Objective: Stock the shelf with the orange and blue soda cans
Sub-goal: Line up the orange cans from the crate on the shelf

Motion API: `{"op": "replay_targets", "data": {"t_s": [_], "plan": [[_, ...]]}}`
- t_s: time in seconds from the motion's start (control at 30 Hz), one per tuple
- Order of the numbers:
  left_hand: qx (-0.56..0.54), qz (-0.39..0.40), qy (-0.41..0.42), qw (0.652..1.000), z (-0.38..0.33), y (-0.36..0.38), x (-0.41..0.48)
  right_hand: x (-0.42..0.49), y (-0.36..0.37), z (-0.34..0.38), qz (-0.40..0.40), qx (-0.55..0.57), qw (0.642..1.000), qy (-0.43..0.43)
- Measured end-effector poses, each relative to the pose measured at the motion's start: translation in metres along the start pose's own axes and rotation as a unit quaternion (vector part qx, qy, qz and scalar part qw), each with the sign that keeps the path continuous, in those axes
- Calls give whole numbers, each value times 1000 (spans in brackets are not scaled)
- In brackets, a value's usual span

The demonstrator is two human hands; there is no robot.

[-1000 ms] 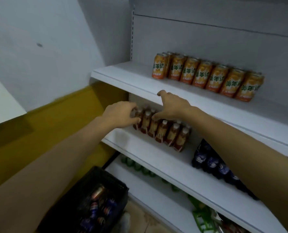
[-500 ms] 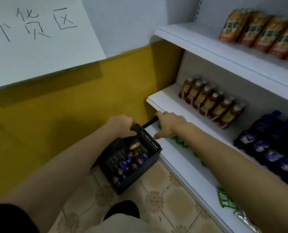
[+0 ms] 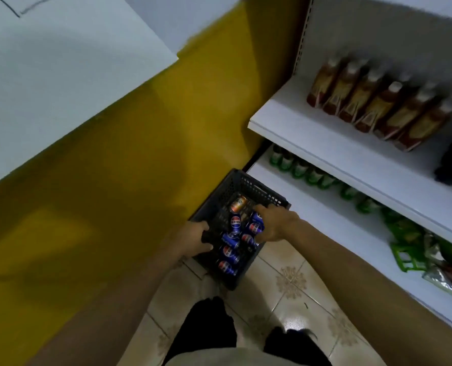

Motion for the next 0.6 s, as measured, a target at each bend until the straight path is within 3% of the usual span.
{"op": "replay_targets", "data": {"t_s": [0.17, 0.33, 0.43, 0.6], "plan": [[-100, 33, -5, 994, 36, 16, 65, 88, 44, 6, 30, 51, 998, 9], [-199, 86, -56, 975, 66, 88, 160, 205, 119, -4, 59, 150, 987, 10], [-239, 90, -65, 965, 67, 139, 237, 280, 186, -26, 68, 337, 937, 61], [-286, -6, -88, 954, 71, 201, 385, 401, 273, -87, 30, 534, 825, 183]]}}
Point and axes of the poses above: each hand's wrist, its own x-axis towards the middle knuckle, its own y-axis out of the palm, z = x × y, the point moved 7 cm from there along x, towards the middle knuckle, and after that the axes turned 5 degrees about x, right-handed, at the moved point
